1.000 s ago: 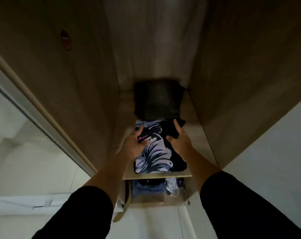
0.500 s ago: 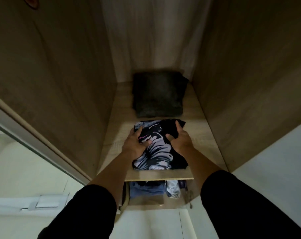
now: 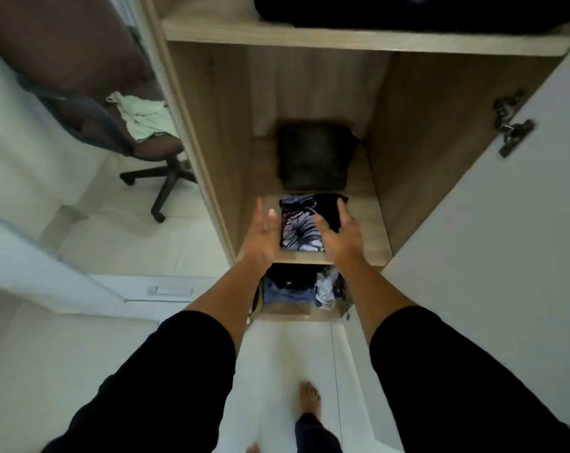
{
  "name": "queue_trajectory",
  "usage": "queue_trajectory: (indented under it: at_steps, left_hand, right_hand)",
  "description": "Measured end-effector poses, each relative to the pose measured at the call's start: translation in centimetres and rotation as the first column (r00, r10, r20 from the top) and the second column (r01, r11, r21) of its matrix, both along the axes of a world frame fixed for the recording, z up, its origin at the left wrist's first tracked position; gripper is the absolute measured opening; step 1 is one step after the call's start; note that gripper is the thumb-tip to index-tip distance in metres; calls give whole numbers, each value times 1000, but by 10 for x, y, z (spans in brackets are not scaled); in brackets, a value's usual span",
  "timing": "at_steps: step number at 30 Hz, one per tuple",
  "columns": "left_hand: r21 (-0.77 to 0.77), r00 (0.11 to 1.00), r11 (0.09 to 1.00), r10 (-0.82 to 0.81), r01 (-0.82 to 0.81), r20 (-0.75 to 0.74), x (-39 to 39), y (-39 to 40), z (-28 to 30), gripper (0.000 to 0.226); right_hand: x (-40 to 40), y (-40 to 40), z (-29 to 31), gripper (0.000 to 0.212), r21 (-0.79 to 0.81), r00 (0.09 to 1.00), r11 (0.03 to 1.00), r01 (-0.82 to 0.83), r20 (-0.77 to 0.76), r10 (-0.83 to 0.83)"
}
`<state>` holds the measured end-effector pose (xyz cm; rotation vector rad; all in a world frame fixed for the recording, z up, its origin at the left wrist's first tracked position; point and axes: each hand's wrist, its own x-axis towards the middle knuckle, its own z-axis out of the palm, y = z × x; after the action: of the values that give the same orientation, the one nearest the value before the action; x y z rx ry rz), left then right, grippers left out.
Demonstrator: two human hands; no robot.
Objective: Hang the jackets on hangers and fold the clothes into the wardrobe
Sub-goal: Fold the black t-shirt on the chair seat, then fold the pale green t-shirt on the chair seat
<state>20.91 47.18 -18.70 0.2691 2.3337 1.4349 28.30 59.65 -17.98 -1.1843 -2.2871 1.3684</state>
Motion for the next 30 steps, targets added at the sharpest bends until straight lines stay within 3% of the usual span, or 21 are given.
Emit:
queue_trajectory:
  at_steps: [7, 12, 18, 23, 30]
  left_hand:
    - [-7, 997, 997, 71, -71, -39, 52, -84, 42, 57]
    - [69, 970, 969, 239, -236, -46, 65, -138, 58, 59]
    - [94, 882, 882, 468, -462, -55, 101, -199, 77, 59]
    - [72, 764, 768, 641, -637, -81, 151, -263, 80, 61]
    - [79, 481, 482, 876, -873, -31, 245, -388, 81, 63]
  right_hand:
    - [33, -67, 47, 68, -41, 998, 999, -25, -55, 22]
    - [37, -111, 70, 70, -16, 970, 973, -232, -85, 230]
    - [47, -152, 95, 67, -7, 869, 876, -483, -127, 478]
    - [59, -209, 95, 65, -12, 767, 774, -634, -143, 626]
    - [90, -349, 96, 67, -50, 488, 487, -872, -161, 858]
